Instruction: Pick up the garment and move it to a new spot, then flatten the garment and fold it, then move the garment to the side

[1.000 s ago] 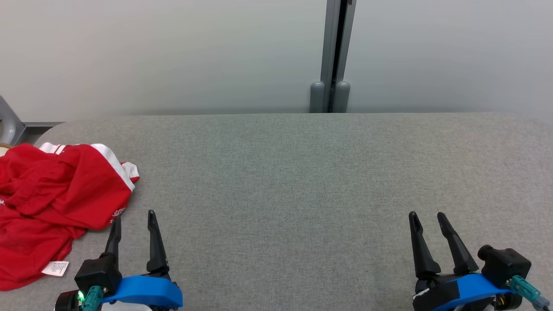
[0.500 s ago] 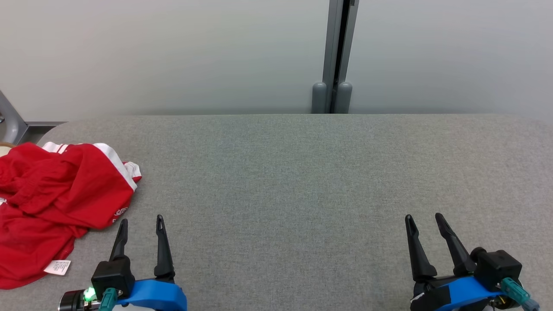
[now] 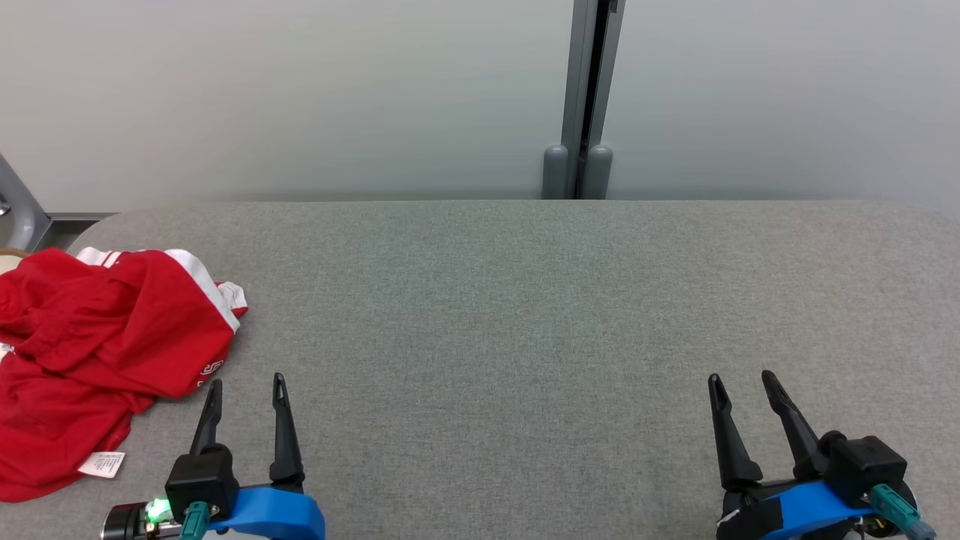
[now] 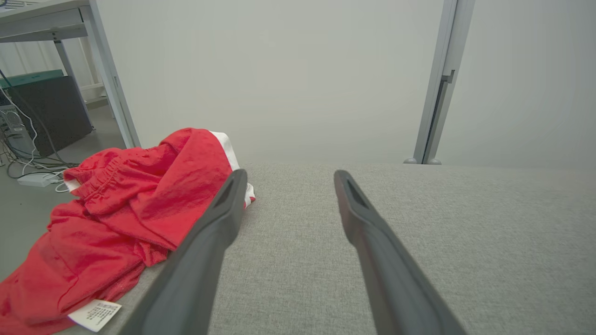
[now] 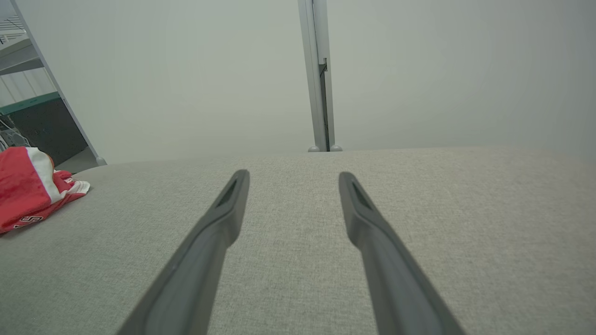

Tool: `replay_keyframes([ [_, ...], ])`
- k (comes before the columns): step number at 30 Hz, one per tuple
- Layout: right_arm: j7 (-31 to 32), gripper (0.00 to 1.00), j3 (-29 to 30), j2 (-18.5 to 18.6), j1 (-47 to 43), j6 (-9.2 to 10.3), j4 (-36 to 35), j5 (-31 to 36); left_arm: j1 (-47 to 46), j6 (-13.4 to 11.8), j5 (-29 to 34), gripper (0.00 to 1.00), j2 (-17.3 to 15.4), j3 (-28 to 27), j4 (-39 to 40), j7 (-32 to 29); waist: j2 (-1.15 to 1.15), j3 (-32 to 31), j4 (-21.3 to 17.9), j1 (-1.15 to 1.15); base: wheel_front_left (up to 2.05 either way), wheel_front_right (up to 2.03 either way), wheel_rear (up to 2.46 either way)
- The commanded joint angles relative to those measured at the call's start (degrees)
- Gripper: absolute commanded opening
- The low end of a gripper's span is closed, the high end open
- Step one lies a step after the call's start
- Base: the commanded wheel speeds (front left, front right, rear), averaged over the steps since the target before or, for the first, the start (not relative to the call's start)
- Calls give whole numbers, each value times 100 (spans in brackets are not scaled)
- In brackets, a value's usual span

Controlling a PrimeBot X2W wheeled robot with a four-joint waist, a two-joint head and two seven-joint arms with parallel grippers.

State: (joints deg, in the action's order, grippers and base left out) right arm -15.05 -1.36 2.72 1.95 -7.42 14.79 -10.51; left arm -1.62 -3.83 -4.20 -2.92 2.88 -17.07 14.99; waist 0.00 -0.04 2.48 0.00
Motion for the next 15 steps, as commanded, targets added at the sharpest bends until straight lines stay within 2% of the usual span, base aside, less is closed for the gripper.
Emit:
replay_keyframes([
  [1,-20,100,11,29,24,-12,12,-22,-27,-21,-22,100,-21,-3,10,30,0,-2,-4,0,0,0,0],
  [15,-20,100,21,29,39,-12,56,-54,-81,-49,-44,100,-34,0,-33,30,0,5,19,0,0,0,0],
])
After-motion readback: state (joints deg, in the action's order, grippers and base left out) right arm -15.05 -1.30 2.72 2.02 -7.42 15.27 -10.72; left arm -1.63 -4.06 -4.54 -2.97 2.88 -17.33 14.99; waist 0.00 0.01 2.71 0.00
